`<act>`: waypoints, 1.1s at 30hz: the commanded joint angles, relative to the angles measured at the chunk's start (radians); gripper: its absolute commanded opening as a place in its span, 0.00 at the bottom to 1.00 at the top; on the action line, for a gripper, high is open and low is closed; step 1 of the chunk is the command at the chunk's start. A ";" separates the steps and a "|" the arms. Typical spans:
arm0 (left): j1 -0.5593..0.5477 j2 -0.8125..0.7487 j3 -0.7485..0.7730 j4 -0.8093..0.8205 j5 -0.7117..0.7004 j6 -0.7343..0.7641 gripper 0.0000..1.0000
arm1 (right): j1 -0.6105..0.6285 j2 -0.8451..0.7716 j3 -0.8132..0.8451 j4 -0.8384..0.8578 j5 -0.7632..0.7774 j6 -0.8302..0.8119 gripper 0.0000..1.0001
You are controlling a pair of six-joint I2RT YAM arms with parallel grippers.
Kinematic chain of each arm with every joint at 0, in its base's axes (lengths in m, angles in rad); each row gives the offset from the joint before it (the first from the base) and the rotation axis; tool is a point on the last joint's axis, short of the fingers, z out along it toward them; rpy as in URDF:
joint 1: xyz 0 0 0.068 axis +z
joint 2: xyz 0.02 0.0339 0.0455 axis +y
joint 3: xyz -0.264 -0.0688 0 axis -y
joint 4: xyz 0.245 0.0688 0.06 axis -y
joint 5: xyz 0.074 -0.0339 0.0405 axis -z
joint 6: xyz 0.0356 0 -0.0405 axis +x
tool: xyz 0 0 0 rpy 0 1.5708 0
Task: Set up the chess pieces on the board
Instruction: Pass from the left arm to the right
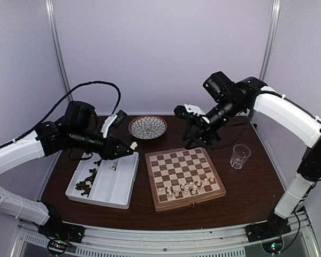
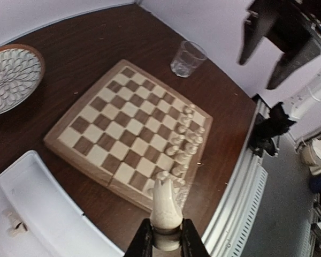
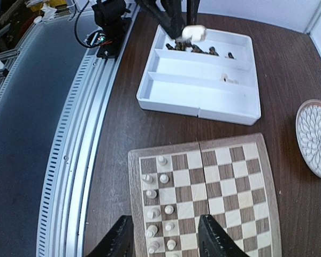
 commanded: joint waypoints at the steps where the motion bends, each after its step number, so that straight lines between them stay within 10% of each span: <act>1: -0.071 0.054 0.091 0.013 0.217 0.048 0.13 | 0.070 0.097 0.146 -0.066 -0.037 -0.053 0.44; 33: -0.243 0.144 0.189 0.122 0.146 0.055 0.13 | 0.161 0.240 0.231 -0.015 -0.324 0.330 0.36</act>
